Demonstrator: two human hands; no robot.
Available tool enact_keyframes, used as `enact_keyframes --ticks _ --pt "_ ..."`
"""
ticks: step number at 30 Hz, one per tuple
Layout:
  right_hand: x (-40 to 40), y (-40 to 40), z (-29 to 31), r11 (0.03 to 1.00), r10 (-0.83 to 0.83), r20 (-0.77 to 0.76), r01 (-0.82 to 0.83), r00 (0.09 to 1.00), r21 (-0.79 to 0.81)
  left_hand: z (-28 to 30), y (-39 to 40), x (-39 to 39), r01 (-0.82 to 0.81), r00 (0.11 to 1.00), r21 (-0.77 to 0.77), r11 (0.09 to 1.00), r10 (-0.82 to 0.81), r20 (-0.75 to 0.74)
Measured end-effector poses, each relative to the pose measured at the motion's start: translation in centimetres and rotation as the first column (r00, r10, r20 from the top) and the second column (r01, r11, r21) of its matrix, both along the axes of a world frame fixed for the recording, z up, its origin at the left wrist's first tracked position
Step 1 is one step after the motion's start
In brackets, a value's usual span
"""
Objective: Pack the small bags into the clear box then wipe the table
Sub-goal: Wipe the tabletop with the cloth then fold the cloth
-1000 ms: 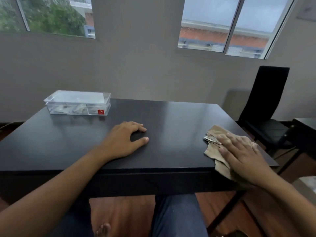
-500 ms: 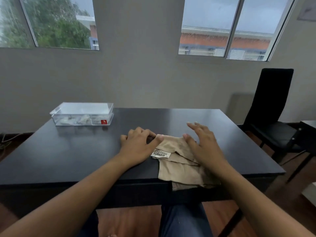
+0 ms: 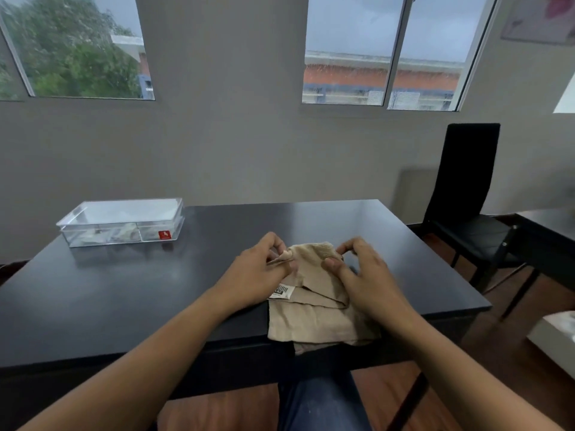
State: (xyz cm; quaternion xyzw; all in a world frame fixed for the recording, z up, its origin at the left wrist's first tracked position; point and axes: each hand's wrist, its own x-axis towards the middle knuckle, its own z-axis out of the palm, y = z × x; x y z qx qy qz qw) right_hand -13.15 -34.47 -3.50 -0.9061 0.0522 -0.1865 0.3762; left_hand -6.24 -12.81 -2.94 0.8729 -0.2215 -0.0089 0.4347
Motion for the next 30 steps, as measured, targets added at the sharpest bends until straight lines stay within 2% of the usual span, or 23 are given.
enact_keyframes --ticks 2,4,10,13,20,22,24,26,28,30 --pt "-0.8 -0.5 0.5 0.988 0.006 0.056 -0.014 0.998 0.155 0.4 -0.9 -1.0 0.038 0.999 -0.097 0.995 -0.037 0.014" --pt "-1.5 -1.5 0.9 0.976 0.004 0.102 -0.026 0.995 0.217 0.9 -2.0 -1.7 0.065 0.996 -0.160 0.985 -0.054 0.075" --pt "-3.2 -5.3 2.1 0.987 -0.079 0.127 0.060 0.989 0.147 1.9 -6.3 -2.5 0.187 0.979 -0.232 0.955 -0.163 0.119" --pt "-3.2 -7.9 3.0 0.980 -0.171 0.111 0.158 0.979 0.120 1.7 -9.0 -1.9 0.175 0.982 -0.216 0.961 -0.154 0.112" --pt "-0.8 -13.0 3.2 0.957 -0.279 0.115 0.266 0.953 0.118 1.1 -14.5 -0.1 0.084 0.994 -0.277 0.957 -0.099 -0.041" --pt "-0.1 -13.3 2.6 0.962 -0.272 0.113 0.267 0.956 0.059 0.9 -15.3 0.3 0.090 0.996 -0.175 0.980 -0.085 0.035" --pt "0.6 -13.2 1.1 0.967 -0.228 0.082 0.235 0.970 -0.094 0.3 -15.7 0.4 0.112 0.976 0.043 0.993 -0.118 0.180" --pt "1.0 -12.9 -0.8 0.944 -0.208 -0.017 0.196 0.978 -0.266 -0.5 -15.6 0.1 0.074 0.945 0.274 0.959 -0.155 0.289" --pt "1.1 -12.8 -1.8 0.930 -0.210 -0.100 0.168 0.972 -0.327 -1.1 -15.2 0.0 0.013 0.926 0.388 0.922 -0.157 0.343" --pt "1.2 -13.0 -2.0 0.928 -0.204 -0.128 0.151 0.970 -0.341 -1.7 -14.9 0.1 -0.019 0.912 0.435 0.900 -0.162 0.376"
